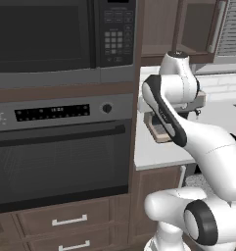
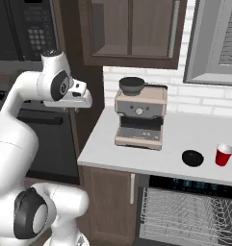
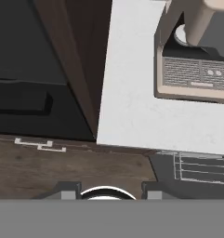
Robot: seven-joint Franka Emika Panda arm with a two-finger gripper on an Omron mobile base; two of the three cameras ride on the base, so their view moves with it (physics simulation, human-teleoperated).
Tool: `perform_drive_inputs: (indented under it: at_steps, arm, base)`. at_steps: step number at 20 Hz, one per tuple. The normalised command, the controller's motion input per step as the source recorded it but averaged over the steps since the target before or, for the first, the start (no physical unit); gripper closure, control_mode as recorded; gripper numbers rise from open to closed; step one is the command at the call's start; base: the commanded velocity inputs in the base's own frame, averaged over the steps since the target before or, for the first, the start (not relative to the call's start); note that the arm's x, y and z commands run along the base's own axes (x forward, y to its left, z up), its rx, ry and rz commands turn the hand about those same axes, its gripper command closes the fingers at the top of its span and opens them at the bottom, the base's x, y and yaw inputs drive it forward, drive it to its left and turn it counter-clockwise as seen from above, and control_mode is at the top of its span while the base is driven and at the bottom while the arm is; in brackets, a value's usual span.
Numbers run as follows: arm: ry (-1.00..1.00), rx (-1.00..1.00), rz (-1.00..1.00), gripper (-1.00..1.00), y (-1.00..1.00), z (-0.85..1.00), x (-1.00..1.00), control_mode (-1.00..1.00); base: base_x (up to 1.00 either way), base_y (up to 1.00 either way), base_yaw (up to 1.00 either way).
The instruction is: Pick up the cup and bowl from the counter, place them in the dishwasher, and close the dishwasher door.
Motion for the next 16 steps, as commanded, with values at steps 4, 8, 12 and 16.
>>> perform_drive_inputs:
  at_steps: [4,8,12,16]
  arm:
    - [0.01,0.0,0.03,-1.0,-0.56,-0.02,0.0,-1.0]
    - [0.08,-0.05,0.0,-1.0,-0.88,-0.14,0.04,-1.0]
    - [0.06,-0.11,0.04,-1.0,-1.0,-0.28,0.0,-1.0]
    - [0.21,-0.26,0.0,-1.0,-0.92,-0.16,0.0,-1.0]
  base:
    - [0.0,0.0,0.0]
    - [0.0,0.0,0.0]
    - [0.0,0.0,0.0]
    - [0.0,0.0,0.0]
